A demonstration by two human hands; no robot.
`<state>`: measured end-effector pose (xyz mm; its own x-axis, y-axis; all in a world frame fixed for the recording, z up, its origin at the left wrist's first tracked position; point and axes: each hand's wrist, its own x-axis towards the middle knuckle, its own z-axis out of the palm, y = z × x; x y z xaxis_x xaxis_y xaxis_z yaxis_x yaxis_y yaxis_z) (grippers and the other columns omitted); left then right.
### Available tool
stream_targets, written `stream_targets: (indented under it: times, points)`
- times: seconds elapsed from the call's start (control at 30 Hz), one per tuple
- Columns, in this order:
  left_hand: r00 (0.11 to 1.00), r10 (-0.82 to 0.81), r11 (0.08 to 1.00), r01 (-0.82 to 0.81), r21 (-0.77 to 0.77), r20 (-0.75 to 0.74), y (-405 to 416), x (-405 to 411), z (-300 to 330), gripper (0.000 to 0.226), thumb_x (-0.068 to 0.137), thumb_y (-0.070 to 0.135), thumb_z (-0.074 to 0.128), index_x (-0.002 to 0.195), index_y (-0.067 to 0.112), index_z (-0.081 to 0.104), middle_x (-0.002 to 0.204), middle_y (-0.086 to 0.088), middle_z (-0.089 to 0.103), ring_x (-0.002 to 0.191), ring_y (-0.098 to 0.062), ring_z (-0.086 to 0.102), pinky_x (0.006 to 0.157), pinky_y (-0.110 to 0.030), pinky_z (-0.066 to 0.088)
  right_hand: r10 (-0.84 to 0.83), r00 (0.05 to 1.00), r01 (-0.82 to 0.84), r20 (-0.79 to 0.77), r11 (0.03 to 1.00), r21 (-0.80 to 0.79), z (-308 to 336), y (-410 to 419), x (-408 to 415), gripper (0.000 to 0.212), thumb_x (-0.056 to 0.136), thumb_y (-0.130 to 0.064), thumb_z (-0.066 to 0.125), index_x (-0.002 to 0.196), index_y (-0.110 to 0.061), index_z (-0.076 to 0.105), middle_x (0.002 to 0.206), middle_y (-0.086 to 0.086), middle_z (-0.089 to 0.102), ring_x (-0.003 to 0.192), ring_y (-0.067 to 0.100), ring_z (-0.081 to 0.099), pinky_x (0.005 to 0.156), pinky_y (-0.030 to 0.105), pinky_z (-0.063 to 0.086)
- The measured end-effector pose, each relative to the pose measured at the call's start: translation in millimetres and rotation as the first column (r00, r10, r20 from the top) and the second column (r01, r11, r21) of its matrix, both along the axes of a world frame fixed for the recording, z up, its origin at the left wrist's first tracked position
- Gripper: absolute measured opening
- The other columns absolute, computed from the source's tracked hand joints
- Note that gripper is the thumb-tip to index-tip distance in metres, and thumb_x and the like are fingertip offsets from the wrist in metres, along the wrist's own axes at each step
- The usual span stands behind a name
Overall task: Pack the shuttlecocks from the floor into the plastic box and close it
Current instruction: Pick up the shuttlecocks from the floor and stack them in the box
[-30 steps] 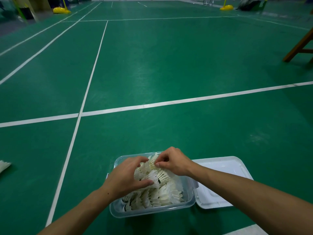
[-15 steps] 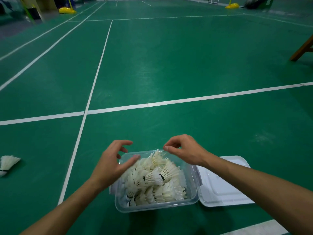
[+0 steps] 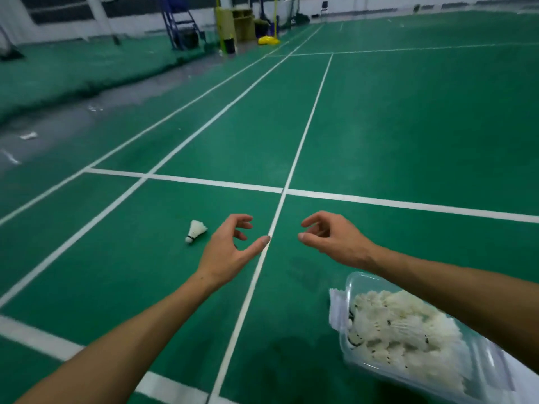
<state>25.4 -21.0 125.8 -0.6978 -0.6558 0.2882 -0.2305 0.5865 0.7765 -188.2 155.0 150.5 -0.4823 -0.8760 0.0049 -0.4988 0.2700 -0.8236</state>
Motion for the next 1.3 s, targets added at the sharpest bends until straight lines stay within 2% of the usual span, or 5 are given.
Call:
stream_targets:
  times: [0.4, 0.67, 0.8, 1.1, 1.3]
  points:
    - [0.835, 0.418, 0.9, -0.433, -0.04, 0.358, -219, 53, -124, 0.052, 0.086, 0.05, 0.08, 0.125, 0.022, 0.061, 0.114, 0.006, 0.068, 0.094, -0.018, 0.067, 0.085, -0.043, 0.058, 0.16, 0.98, -0.168, 0.121, 0.984, 0.056, -104, -210, 68, 0.036, 0.092, -0.043, 0.077, 0.12, -0.024, 0.065, 0.102, -0.009, 0.074, 0.089, 0.007, 0.072, 0.087, 0.035, 0.062]
    - [0.716, 0.484, 0.827, -0.562, 0.005, 0.503, -306, 36, -199, 0.064, 0.088, 0.036, 0.083, 0.139, 0.011, 0.053, 0.129, -0.012, 0.066, 0.113, -0.032, 0.064, 0.095, -0.046, 0.052, 0.114, 0.973, -0.121, 0.201, 0.992, 0.021, -145, -254, 62, 0.032, 0.094, -0.038, 0.075, 0.119, -0.021, 0.066, 0.097, -0.011, 0.072, 0.084, 0.005, 0.068, 0.085, 0.032, 0.061]
    - [0.686, 0.54, 0.782, -0.623, 0.01, 0.487, -313, 29, -209, 0.035, 0.096, 0.031, 0.073, 0.122, 0.009, 0.065, 0.114, -0.011, 0.072, 0.097, -0.029, 0.063, 0.082, -0.039, 0.048, 0.104, 0.97, -0.113, 0.219, 0.993, 0.03, -152, -235, 46, 0.029, 0.095, -0.037, 0.075, 0.117, -0.021, 0.067, 0.096, -0.012, 0.071, 0.074, -0.002, 0.064, 0.078, 0.023, 0.056]
    - [0.935, 0.29, 0.927, -0.328, 0.182, 0.207, -199, -36, -169, 0.016, 0.092, 0.025, 0.079, 0.103, 0.018, 0.07, 0.096, 0.004, 0.073, 0.077, -0.019, 0.063, 0.076, -0.043, 0.056, -0.013, 0.99, 0.005, 0.141, 0.999, 0.051, -123, -143, -24, 0.024, 0.094, -0.035, 0.077, 0.113, -0.024, 0.068, 0.097, -0.011, 0.073, 0.077, 0.002, 0.067, 0.08, 0.03, 0.059]
    - [0.999, -0.003, 0.988, -0.005, 0.156, 0.052, -68, -85, -83, 0.017, 0.087, 0.021, 0.085, 0.099, 0.022, 0.072, 0.094, 0.007, 0.075, 0.069, -0.006, 0.061, 0.066, -0.021, 0.054, -0.054, 0.998, 0.053, 0.015, 0.998, 0.034, -62, -52, -50, 0.041, 0.091, -0.038, 0.08, 0.126, -0.027, 0.063, 0.116, -0.008, 0.068, 0.09, 0.013, 0.071, 0.09, 0.039, 0.061]
